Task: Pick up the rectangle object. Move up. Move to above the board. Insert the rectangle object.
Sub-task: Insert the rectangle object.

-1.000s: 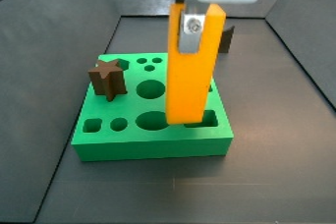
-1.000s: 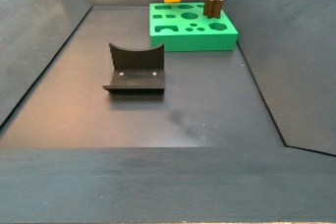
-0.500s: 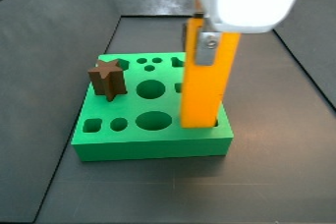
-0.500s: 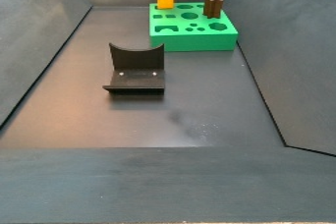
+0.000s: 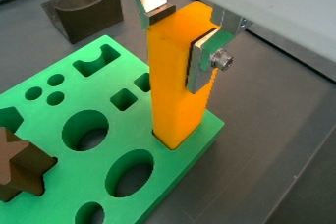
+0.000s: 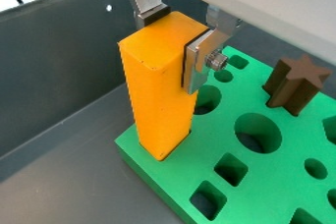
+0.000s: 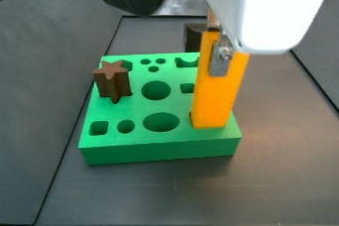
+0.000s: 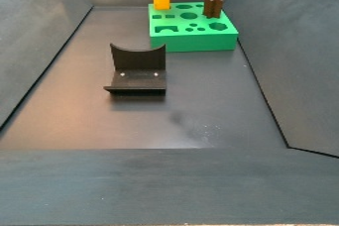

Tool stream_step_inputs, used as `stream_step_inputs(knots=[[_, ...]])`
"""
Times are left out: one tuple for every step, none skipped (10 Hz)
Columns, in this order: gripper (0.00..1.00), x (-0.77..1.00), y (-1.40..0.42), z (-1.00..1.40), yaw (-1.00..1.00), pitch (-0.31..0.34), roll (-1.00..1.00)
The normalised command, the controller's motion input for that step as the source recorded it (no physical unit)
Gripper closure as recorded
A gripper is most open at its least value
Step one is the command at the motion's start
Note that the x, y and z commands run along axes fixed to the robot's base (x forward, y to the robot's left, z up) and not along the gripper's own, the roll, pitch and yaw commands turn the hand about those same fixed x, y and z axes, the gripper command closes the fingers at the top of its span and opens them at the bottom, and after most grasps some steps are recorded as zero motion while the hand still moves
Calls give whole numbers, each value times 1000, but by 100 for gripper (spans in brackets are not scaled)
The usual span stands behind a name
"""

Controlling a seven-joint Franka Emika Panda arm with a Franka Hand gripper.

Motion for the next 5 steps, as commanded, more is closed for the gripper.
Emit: stream_step_inputs(knots=[[100,-69,0,-566,0,-121,134],[100,-117,0,-809,0,-174,163],[100,-100,-9,-829,0,-201,117],[100,-54,71,-111,0,-141,-57],[100,0,0,0,0,0,0]])
